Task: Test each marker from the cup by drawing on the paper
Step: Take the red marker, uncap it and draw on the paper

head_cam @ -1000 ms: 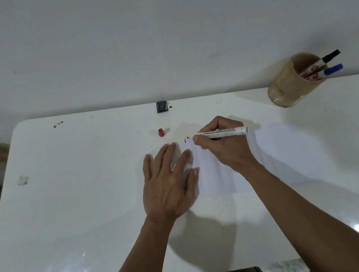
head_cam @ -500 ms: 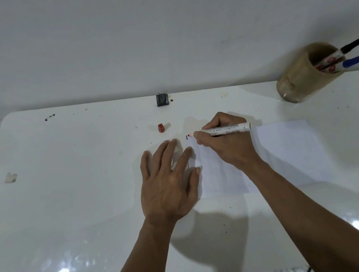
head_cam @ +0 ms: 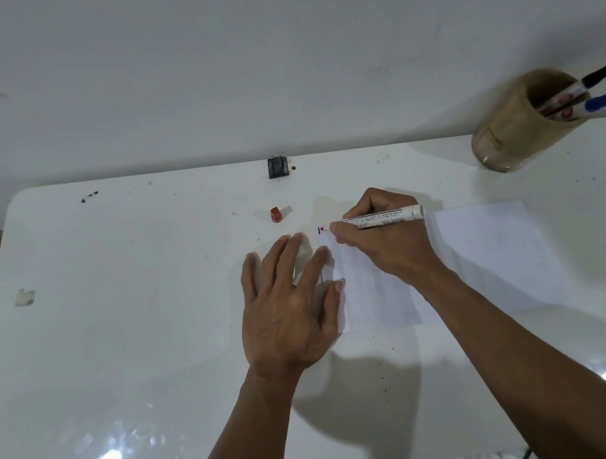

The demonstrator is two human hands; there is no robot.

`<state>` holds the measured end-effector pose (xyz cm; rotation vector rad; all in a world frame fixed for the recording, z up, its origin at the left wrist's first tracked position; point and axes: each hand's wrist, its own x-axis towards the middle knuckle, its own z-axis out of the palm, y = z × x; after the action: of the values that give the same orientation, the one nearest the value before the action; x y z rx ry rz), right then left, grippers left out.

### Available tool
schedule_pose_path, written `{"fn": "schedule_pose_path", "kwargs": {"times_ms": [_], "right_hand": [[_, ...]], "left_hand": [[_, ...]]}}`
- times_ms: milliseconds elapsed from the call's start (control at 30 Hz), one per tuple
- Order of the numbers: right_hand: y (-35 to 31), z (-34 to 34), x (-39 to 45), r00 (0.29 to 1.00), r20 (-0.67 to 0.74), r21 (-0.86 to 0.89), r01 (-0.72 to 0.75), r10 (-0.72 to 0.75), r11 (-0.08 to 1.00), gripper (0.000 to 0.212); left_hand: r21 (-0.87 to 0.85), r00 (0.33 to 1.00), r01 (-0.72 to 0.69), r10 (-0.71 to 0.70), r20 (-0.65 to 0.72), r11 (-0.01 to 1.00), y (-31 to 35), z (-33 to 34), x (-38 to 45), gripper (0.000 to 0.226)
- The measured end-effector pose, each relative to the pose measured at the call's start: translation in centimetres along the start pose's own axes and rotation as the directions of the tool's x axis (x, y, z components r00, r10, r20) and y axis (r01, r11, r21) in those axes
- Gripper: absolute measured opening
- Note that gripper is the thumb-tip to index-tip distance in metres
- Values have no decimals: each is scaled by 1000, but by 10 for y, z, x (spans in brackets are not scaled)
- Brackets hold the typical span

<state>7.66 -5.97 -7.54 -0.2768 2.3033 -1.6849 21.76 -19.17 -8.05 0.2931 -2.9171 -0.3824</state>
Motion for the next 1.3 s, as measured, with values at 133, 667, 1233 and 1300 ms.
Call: {"fn": "schedule_pose_path", "kwargs": {"times_ms": [133,667,1233,1300], "right_hand": [[-1,0,1,1000,5,-15,4,-4,1000,29],[-4,-1,-1,999,24,-37,-24,25,999,25],[-66,-42,-30,971,37,522,-220,236,824,26],[-73,-47,-36,968,47,538,-232,246,810,24]], "left_hand": [[5,1000,3,-3,13,1000,-1,1,0,47],[-18,1000,-7,7,-26,1000,-1,3,0,46],[-64,1000,1,-1,2,998,6,-7,-3,43],[-101,1000,3,-4,-11,995,7,-10,-3,41]]}}
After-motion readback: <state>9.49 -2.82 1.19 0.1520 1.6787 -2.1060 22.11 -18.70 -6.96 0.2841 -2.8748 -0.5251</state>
